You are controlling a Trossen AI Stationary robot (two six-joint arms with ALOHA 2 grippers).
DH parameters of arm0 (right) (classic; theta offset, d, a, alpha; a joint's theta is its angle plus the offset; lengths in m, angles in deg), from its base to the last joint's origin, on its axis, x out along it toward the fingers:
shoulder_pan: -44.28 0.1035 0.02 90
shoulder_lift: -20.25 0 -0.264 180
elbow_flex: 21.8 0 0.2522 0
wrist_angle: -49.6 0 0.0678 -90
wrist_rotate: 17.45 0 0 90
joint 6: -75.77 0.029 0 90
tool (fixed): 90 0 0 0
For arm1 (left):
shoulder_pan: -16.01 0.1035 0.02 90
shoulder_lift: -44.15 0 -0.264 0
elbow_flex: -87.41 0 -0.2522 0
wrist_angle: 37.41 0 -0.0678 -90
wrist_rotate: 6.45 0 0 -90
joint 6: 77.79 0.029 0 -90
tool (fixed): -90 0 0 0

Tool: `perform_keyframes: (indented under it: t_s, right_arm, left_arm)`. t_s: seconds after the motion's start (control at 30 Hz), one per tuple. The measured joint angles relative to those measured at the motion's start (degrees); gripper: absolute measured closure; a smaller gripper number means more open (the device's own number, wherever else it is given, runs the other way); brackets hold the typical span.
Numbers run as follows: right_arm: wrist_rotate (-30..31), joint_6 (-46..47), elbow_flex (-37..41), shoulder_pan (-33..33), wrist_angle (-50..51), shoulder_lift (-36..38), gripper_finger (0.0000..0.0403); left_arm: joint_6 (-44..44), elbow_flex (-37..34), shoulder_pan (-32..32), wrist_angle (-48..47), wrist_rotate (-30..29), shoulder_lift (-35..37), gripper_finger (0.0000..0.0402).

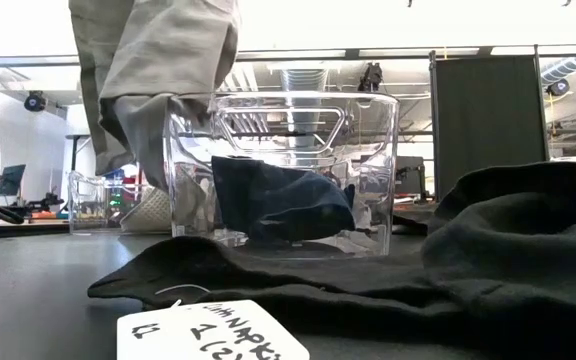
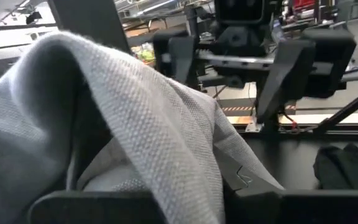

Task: Sort towels by color in basket
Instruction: Put the bottom gray towel into the top transparent bin

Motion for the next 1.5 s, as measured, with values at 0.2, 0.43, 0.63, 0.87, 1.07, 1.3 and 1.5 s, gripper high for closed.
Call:
perform_keyframes:
  t_s: [0.2, 0.43, 0.63, 0.87, 1.07, 1.3, 1.5]
  right_arm:
    - [-3.18, 0.63, -0.21, 0.00, -5.62, -3.96, 0.0096]
    - [-3.24, -0.16, -0.33, 0.00, -8.44, -6.04, 0.0173]
    - [-3.04, -3.42, -0.33, 0.29, -8.43, -5.98, 0.0364]
    - [-2.87, -3.17, -0.33, 0.39, -5.87, -5.13, 0.0393]
    - [3.82, -3.69, -0.33, 0.41, -1.09, -1.20, 0.0394]
    - [7.34, -2.95, -0.33, 0.20, 5.77, 1.95, 0.0394]
    - [-3.68, -3.27, -0.31, 0.28, 7.16, 1.72, 0.0394]
  left_arm:
    - [-0.01, 0.00, 0.87, 2.13, 1.12, -1.82, 0.0401]
    - [0.43, 0.00, 1.06, 4.53, 5.67, -2.34, 0.0401]
    - [1.43, 0.00, 1.06, 5.10, 4.65, -2.27, 0.0366]
    - [2.51, 0.00, -0.15, 3.16, -3.20, -1.93, 0.0235]
    - [8.21, 0.00, -1.91, 2.18, -21.26, -1.94, 0.0136]
    - [11.91, 0.00, -2.36, 1.85, -12.44, -1.68, 0.0096]
    - [12.44, 0.02, -0.09, 1.85, 4.24, -1.68, 0.0100]
